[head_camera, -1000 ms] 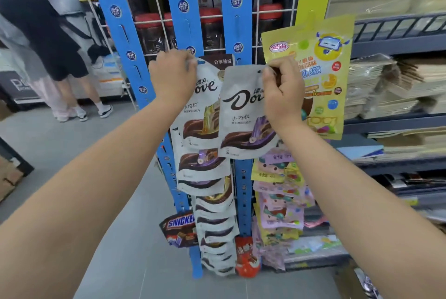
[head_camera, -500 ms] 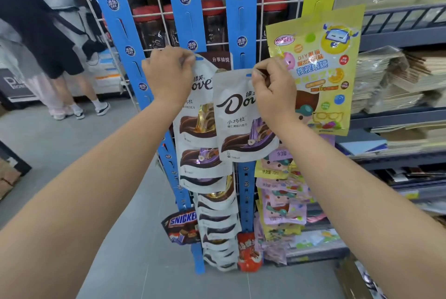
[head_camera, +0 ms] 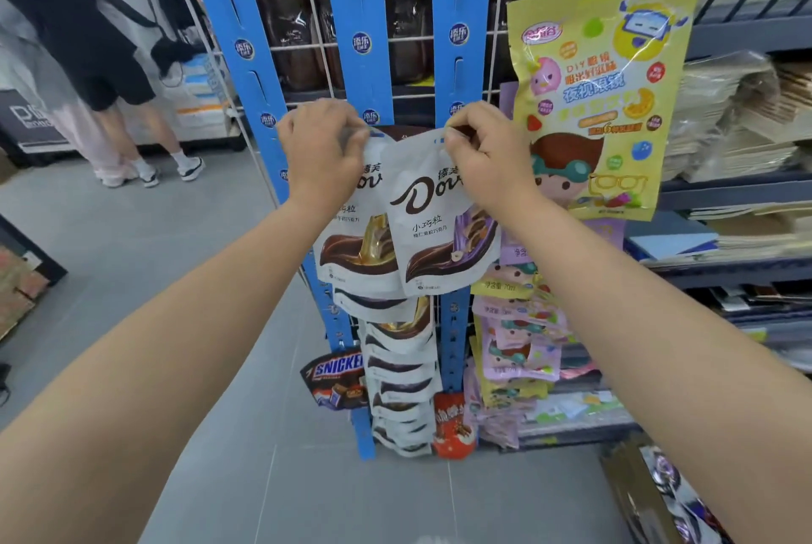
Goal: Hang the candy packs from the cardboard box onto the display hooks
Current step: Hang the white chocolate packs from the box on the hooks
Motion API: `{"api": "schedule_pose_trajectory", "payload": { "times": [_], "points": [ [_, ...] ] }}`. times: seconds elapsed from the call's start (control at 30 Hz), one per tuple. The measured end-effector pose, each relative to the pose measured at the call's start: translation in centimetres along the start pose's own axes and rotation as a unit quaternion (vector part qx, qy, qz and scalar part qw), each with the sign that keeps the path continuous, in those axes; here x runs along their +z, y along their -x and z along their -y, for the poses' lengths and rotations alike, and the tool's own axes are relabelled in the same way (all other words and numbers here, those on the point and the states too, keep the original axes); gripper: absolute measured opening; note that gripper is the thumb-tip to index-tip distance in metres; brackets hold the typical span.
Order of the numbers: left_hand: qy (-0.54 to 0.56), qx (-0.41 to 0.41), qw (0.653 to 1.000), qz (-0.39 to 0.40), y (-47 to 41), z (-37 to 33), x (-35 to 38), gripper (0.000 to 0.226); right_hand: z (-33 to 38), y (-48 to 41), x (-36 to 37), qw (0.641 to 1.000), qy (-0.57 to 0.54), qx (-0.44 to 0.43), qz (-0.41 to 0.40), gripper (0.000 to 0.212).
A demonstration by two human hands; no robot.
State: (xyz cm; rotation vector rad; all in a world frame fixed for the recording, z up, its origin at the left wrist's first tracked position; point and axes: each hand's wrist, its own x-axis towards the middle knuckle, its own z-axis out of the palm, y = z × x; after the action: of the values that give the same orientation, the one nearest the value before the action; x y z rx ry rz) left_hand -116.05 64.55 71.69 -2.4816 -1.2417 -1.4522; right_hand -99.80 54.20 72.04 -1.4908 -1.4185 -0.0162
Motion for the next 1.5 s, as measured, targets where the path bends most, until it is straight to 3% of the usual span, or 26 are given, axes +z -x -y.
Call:
{"api": "schedule_pose_trajectory", "payload": {
  "times": [0.1,0.3,0.47,0.57,0.67,0.83,1.0,1.07,1.13,1.2,1.27,1.3,1.5],
  "points": [
    [0.029,-0.006,0.998,0.051,0.5,0.0,0.5,0.011,-0.3,0.9,0.6,0.999,0.010,0.024,0.040,0.010],
    [0.098,-0.102,0.987,0.082,-0.2,-0.6,0.8,0.009,-0.6,1.3,1.0,0.997,0.030,0.041,0.059,0.012],
    [0.182,-0.244,0.947,0.104,-1.1,-1.4,0.3,0.013,-0.9,1.1,0.6,0.997,0.037,0.048,0.056,0.012],
    [0.191,-0.299,0.921,0.162,-2.4,-1.6,-0.6,0.021,-0.8,0.7,0.5,0.997,0.041,0.045,0.053,0.012],
    [0.140,-0.270,0.930,0.204,-3.3,-1.5,-1.0,0.025,-0.7,0.4,0.6,0.997,0.045,0.044,0.050,0.012],
    [0.077,-0.179,0.960,0.202,-2.2,-0.3,-0.7,0.018,0.2,-0.4,0.8,0.995,0.074,0.041,0.053,0.014],
    [-0.143,-0.036,0.969,0.200,-1.2,0.4,-0.5,0.015,1.4,-1.2,0.9,0.991,0.107,0.049,0.070,0.018],
    [-0.087,-0.018,0.985,0.146,-1.6,0.1,-0.9,0.016,2.1,-1.8,0.8,0.989,0.116,0.054,0.073,0.019],
    [0.092,-0.070,0.986,0.117,-2.5,-1.1,-2.0,0.015,2.9,-2.6,0.8,0.988,0.126,0.052,0.075,0.019],
    [0.180,-0.079,0.965,0.174,-3.0,-2.4,-3.2,0.017,3.8,-3.4,1.0,0.987,0.133,0.047,0.082,0.018],
    [0.134,-0.035,0.960,0.244,-3.3,-3.0,-3.7,0.015,4.8,-4.0,1.2,0.987,0.127,0.040,0.087,0.016],
    [0.107,-0.019,0.964,0.242,-3.3,-2.9,-3.7,0.016,5.2,-4.3,1.3,0.989,0.118,0.035,0.083,0.016],
    [0.089,-0.072,0.987,0.111,-3.2,-2.1,-3.9,0.017,5.3,-5.7,0.6,0.992,0.100,0.058,0.050,0.014]
  ]
}}
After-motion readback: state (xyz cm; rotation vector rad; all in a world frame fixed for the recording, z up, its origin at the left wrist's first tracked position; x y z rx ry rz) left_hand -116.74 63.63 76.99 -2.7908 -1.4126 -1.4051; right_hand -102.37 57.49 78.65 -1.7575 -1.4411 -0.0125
